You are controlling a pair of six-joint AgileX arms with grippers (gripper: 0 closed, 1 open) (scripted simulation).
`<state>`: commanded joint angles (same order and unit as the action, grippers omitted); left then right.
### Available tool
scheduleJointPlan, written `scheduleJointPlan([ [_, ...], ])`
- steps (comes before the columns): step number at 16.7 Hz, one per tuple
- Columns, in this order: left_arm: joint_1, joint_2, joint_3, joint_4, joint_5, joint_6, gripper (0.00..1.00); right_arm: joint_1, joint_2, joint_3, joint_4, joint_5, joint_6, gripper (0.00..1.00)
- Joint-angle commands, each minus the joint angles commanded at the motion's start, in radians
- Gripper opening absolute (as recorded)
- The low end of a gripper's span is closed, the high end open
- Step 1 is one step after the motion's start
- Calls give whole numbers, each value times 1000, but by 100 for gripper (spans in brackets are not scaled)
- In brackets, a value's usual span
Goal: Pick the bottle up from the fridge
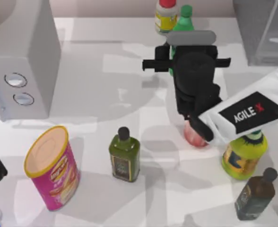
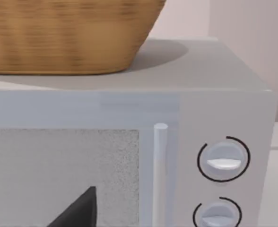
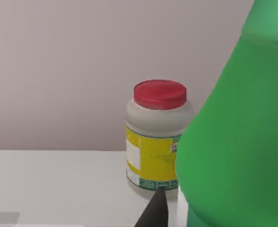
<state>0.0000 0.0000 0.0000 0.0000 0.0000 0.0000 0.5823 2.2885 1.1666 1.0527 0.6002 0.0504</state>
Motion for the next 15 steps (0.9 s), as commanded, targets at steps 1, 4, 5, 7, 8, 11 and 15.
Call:
scheduleJointPlan([
  [1, 0, 0, 0, 0, 0, 0, 100, 0, 0, 0, 0, 0, 0, 0],
  [4, 0, 0, 0, 0, 0, 0, 100, 0, 0, 0, 0, 0, 0, 8],
  [5, 0, 0, 0, 0, 0, 0, 100, 0, 0, 0, 0, 0, 0, 15],
  [7, 0, 0, 0, 0, 0, 0, 100, 0, 0, 0, 0, 0, 0, 30],
  [8, 0, 0, 0, 0, 0, 0, 100, 0, 0, 0, 0, 0, 0, 38],
  [11, 0, 0, 0, 0, 0, 0, 100, 0, 0, 0, 0, 0, 0, 60],
  [15, 0, 0, 0, 0, 0, 0, 100, 0, 0, 0, 0, 0, 0, 90],
])
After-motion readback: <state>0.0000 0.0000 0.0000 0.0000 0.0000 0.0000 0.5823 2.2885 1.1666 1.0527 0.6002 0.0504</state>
